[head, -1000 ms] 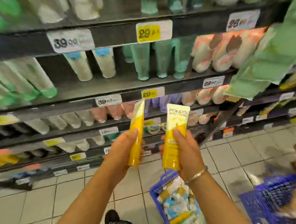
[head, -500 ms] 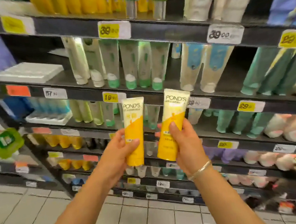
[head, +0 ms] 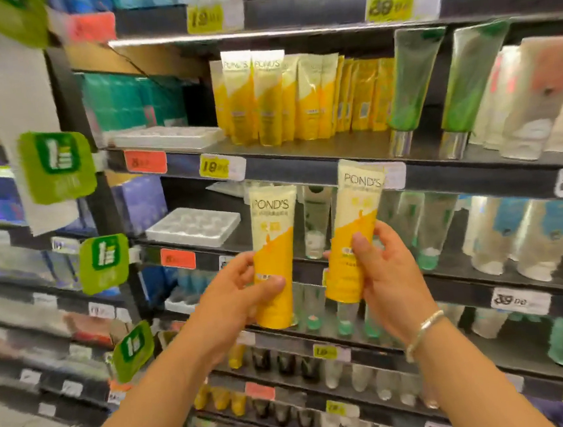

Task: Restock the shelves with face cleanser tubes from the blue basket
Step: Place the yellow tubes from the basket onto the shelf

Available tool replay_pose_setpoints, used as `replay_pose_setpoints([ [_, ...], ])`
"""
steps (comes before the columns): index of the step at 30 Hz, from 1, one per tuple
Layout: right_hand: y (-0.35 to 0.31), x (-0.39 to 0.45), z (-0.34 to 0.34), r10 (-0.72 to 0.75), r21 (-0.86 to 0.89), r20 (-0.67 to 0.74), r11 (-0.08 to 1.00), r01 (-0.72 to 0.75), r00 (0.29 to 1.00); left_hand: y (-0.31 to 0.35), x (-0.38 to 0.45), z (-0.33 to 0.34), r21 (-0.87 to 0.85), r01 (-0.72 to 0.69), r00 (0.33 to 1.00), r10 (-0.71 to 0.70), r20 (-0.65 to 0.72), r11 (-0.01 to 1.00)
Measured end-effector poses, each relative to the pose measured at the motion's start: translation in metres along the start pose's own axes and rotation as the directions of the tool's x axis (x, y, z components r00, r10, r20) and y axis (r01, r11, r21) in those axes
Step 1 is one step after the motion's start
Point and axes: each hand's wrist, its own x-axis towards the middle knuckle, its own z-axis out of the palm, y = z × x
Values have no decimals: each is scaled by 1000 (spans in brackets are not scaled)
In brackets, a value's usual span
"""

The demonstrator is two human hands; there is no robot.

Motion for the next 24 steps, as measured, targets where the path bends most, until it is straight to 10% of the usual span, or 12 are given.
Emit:
replay_pose_setpoints([
  [24,-98,206,48,-205,-72,4,976,205,979,164,193,6,131,-263,957,275,-87,956],
])
